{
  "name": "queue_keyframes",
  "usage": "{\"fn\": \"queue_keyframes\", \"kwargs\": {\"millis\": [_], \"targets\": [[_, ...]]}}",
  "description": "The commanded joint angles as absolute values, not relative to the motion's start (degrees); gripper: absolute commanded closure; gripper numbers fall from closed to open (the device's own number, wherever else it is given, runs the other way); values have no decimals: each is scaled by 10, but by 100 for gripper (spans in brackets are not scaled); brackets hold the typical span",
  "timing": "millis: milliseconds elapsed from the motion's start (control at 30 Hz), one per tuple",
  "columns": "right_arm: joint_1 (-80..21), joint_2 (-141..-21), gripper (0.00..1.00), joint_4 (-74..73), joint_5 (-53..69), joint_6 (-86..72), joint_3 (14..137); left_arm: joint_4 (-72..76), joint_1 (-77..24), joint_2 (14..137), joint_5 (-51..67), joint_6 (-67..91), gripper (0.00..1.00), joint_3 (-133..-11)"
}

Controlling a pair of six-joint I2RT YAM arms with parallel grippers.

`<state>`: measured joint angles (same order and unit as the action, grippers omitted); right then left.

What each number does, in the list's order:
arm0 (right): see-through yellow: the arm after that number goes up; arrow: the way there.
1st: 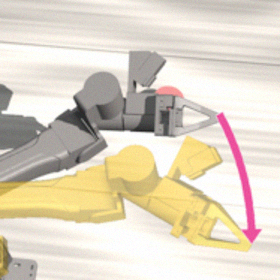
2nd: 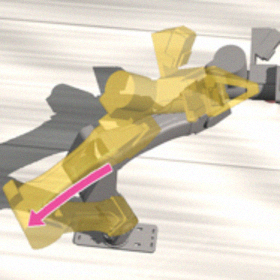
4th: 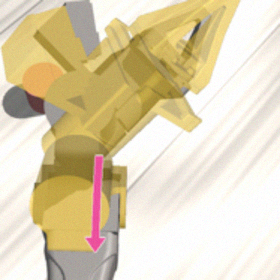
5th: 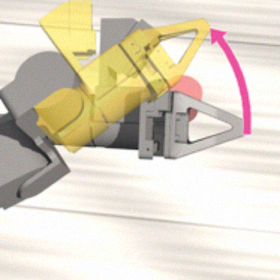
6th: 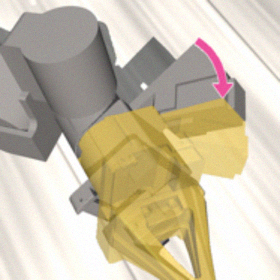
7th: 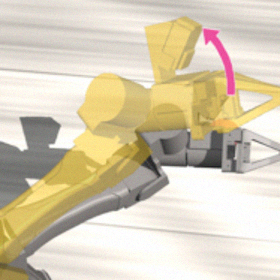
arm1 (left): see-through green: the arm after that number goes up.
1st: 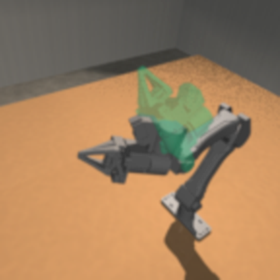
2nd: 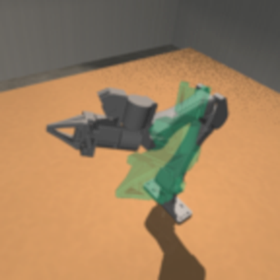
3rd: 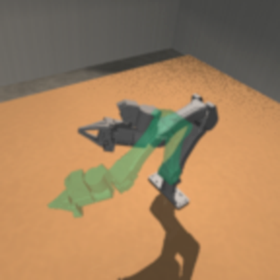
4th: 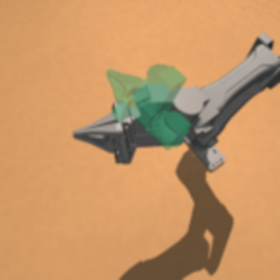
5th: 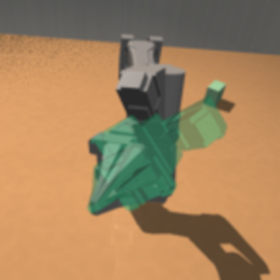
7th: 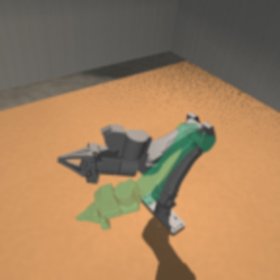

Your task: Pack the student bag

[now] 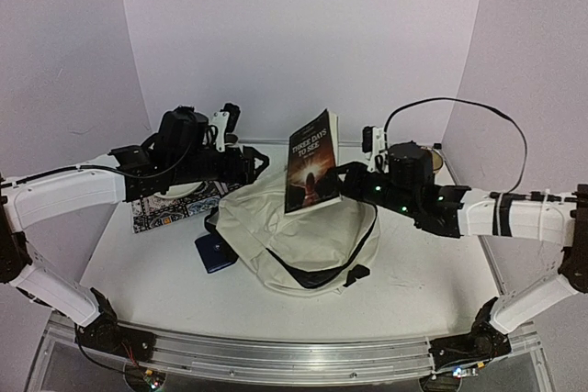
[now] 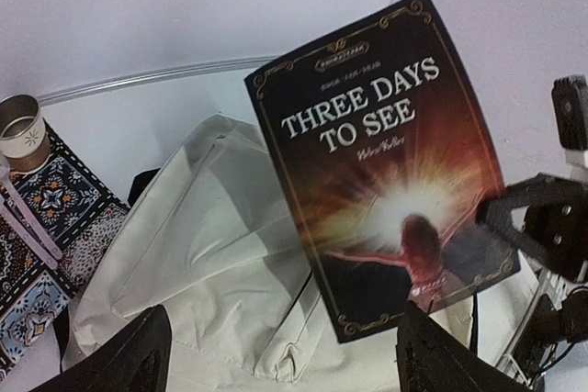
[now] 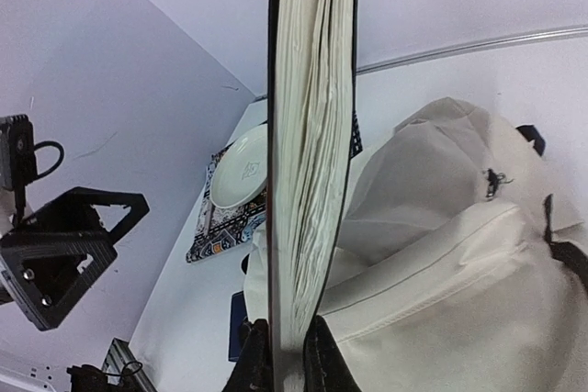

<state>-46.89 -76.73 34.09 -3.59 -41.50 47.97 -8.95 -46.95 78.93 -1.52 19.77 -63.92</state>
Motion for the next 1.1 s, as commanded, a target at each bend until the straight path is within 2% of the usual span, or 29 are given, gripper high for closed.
{"fn": "queue_keyframes", "kwargs": {"millis": [0, 300, 533, 933, 1067], "targets": [[-448, -684, 100, 261, -81, -391, 509, -75, -505, 814, 8, 150, 14, -653], [-403, -598, 100, 124, -145, -383, 517, -77, -621, 920, -59, 87, 11, -728], [-396, -558, 100, 84, -195, -389, 500, -103, -700, 1001, -154, 37, 10, -801], [-396, -519, 100, 32, -232, -392, 490, -154, -771, 1135, -282, -26, 9, -902], [-396, -517, 100, 26, -230, -395, 490, -177, -781, 1166, -316, -30, 12, -926]]}}
